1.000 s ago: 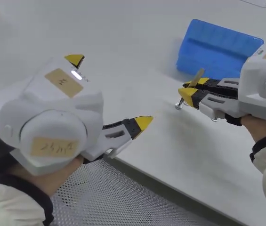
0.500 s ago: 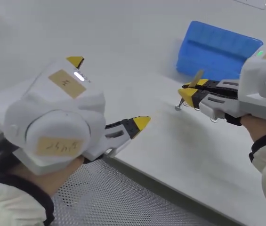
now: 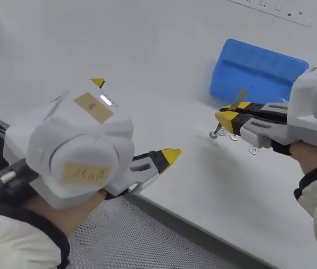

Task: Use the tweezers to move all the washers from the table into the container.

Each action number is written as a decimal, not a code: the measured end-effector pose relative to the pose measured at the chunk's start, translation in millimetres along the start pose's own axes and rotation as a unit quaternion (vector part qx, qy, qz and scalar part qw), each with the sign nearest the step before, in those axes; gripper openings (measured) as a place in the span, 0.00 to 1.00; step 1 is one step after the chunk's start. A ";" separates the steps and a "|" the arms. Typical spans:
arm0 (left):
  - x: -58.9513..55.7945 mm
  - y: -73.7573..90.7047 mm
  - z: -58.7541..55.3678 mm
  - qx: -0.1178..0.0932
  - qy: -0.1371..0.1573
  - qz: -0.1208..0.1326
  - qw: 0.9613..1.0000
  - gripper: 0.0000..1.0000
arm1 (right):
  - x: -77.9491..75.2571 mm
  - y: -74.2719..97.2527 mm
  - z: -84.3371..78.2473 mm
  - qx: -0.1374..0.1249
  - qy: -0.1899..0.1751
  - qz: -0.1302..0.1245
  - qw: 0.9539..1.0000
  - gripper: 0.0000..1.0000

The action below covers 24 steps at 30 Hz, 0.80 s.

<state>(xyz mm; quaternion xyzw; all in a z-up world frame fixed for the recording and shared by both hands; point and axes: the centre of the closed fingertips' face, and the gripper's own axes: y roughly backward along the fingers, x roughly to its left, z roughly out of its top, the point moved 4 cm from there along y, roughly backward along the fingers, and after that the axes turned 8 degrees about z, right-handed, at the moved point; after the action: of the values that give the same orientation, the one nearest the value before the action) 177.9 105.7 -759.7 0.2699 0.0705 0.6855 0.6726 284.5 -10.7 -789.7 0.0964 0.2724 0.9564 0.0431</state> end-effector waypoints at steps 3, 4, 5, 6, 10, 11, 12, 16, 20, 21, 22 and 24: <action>-0.3 0.0 -0.3 0.000 -0.001 -0.001 1.000 0.93 | 1.8 3.7 4.5 -0.001 0.005 -0.002 1.000 0.01; 0.1 0.2 -0.4 0.001 -0.002 0.001 1.000 0.93 | 2.2 5.5 6.5 -0.002 0.004 -0.002 1.000 0.01; 0.6 0.5 0.1 -0.001 -0.002 0.003 1.000 0.94 | 2.5 6.8 7.9 -0.003 0.003 -0.003 1.000 0.01; 1.1 1.1 1.0 -0.005 0.000 0.004 1.000 0.94 | 2.7 8.2 9.4 -0.004 0.003 -0.004 1.000 0.01; 4.6 3.7 5.6 -0.022 0.012 0.010 1.000 0.97 | 2.3 15.7 18.0 -0.008 0.008 -0.014 1.000 0.01; 4.3 3.4 5.2 -0.021 0.012 0.010 1.000 0.97 | 2.0 17.8 20.6 -0.009 0.008 -0.015 1.000 0.01; 4.3 3.2 5.0 -0.020 0.011 0.010 1.000 0.97 | 1.9 19.1 22.3 -0.010 0.007 -0.016 1.000 0.01; 5.4 3.1 3.2 -0.014 0.005 0.016 1.000 0.97 | 1.7 26.0 30.3 -0.014 0.004 -0.019 1.000 0.01; 4.7 2.7 1.9 -0.009 0.002 0.015 1.000 0.98 | 0.2 31.6 35.9 -0.015 0.007 -0.026 1.000 0.01; 4.8 2.8 2.5 -0.012 0.003 0.015 1.000 0.98 | -0.6 32.7 37.2 -0.015 0.008 -0.027 0.999 0.01; 4.9 3.2 3.0 -0.013 0.005 0.014 1.000 0.98 | -1.4 33.8 38.4 -0.015 0.009 -0.028 0.999 0.01; 4.7 3.3 3.9 -0.017 0.010 0.012 1.000 0.99 | -4.6 36.0 41.6 -0.016 0.012 -0.033 0.999 0.01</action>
<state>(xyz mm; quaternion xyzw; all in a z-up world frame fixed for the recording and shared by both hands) 177.0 108.9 -753.6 0.2527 0.0624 0.6972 0.6680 296.6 -20.5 -736.8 0.0751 0.2605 0.9597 0.0733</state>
